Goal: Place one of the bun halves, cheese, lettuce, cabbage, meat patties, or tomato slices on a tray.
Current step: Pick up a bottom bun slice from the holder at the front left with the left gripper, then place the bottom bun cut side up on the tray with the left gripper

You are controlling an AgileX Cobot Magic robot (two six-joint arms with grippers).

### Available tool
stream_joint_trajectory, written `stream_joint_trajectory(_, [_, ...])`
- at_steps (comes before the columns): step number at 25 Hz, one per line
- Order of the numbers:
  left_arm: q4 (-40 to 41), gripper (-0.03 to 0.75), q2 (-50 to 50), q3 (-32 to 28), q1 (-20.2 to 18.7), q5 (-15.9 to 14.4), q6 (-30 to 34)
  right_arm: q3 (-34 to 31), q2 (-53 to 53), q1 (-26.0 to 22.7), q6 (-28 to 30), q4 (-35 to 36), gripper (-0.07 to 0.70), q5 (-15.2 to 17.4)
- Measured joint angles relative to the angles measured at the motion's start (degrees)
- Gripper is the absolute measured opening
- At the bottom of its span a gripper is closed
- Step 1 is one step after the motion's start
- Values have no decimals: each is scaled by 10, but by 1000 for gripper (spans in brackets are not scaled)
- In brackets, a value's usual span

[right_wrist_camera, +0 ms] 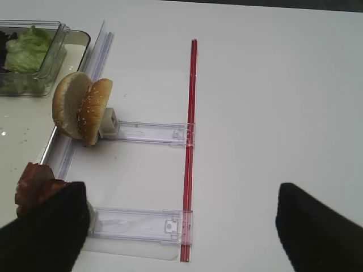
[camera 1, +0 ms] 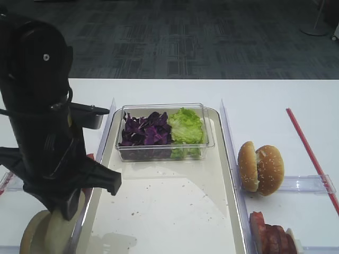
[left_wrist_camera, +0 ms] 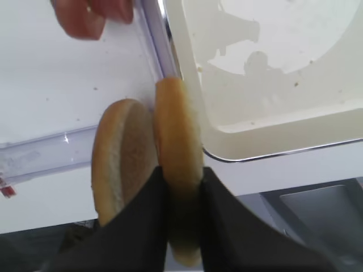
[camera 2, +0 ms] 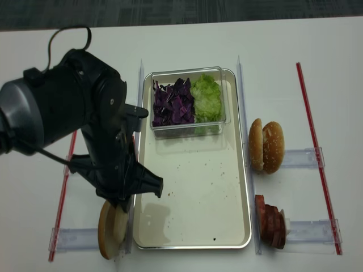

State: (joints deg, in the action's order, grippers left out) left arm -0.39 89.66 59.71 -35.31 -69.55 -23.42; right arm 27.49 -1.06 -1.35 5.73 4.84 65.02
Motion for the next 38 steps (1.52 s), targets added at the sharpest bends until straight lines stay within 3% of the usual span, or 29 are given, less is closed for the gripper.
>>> stream_joint_trajectory(8, [0, 84, 0, 35, 0, 1, 3, 0, 0, 0, 0, 0, 678, 0])
stream_joint_trajectory(30, [-2, 83, 1, 50, 0, -1, 15, 0, 0, 0, 0, 0, 678, 0])
stream_joint_trajectory(38, [-83, 83, 11, 106, 0, -1, 69, 0, 0, 0, 0, 0, 678, 0])
